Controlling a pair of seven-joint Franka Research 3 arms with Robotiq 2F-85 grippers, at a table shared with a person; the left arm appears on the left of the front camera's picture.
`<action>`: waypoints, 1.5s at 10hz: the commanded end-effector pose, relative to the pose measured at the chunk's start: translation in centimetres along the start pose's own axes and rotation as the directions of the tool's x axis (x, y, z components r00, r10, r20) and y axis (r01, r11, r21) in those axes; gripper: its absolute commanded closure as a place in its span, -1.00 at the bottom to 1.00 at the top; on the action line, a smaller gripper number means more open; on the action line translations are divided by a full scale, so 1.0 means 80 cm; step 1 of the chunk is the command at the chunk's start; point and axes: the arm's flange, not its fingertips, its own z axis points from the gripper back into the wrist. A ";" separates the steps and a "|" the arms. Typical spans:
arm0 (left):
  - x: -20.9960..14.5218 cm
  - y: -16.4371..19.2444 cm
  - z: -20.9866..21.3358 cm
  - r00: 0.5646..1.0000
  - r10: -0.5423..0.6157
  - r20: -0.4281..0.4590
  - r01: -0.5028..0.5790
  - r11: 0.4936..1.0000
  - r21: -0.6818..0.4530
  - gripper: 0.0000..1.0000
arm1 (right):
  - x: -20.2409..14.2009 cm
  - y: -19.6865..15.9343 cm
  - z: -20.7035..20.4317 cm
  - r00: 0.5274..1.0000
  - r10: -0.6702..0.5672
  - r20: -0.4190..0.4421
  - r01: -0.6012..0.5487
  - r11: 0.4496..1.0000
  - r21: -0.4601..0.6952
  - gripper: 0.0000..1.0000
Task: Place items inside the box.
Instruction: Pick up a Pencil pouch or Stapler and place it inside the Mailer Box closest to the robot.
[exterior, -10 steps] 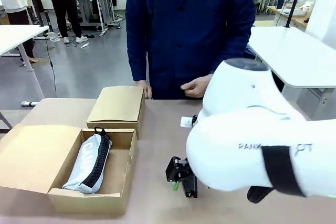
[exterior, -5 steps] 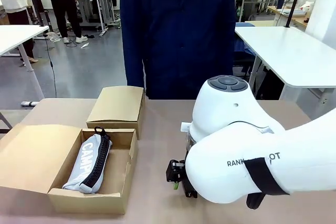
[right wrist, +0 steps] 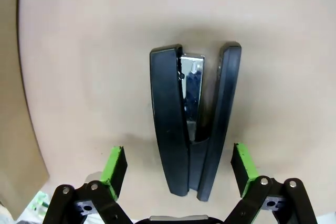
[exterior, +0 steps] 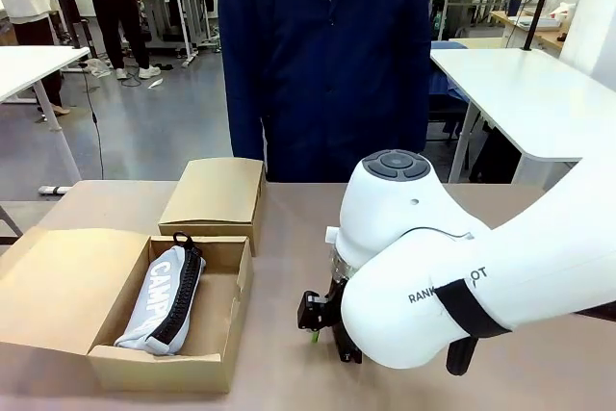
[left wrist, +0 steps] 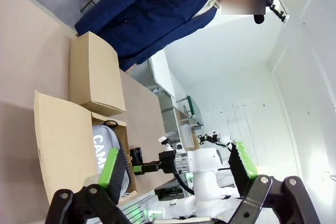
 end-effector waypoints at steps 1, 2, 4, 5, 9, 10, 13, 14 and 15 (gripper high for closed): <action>0.001 -0.003 0.000 1.000 -0.017 0.011 0.017 1.000 -0.025 -1.00 | 0.005 0.020 -0.016 0.999 -0.032 0.043 0.033 0.999 -0.017 -1.00; 0.001 -0.003 0.000 1.000 -0.017 0.011 0.017 1.000 -0.025 -1.00 | 0.005 0.019 -0.015 0.998 -0.032 0.049 0.033 0.999 -0.014 -1.00; 0.001 -0.003 0.000 1.000 -0.017 0.011 0.017 1.000 -0.025 -1.00 | 0.005 0.021 -0.017 0.998 -0.042 0.040 0.043 0.999 -0.011 -1.00; 0.001 -0.003 0.000 1.000 -0.017 0.011 0.017 1.000 -0.025 -1.00 | 0.006 0.020 -0.017 0.998 -0.052 0.041 0.053 0.998 -0.031 -0.14; 0.001 -0.003 0.000 1.000 -0.017 0.011 0.017 1.000 -0.025 -1.00 | 0.007 0.016 -0.016 0.996 -0.066 0.053 0.069 0.996 -0.058 1.00; 0.001 -0.003 0.000 1.000 -0.017 0.011 0.017 1.000 -0.025 -1.00 | 0.008 0.014 -0.015 0.996 -0.071 0.055 0.075 0.995 -0.061 0.74; 0.001 -0.003 0.000 1.000 -0.017 0.011 0.017 1.000 -0.025 -1.00 | 0.010 0.012 -0.015 0.996 -0.080 0.047 0.082 0.995 -0.064 1.00; 0.001 -0.003 0.000 1.000 -0.017 0.011 0.017 1.000 -0.025 -1.00 | 0.011 0.012 -0.014 0.996 -0.078 0.038 0.080 0.995 -0.060 1.00; 0.001 -0.003 0.000 1.000 -0.017 0.011 0.017 1.000 -0.025 -1.00 | 0.012 0.010 -0.009 0.996 -0.080 0.035 0.082 0.995 -0.059 1.00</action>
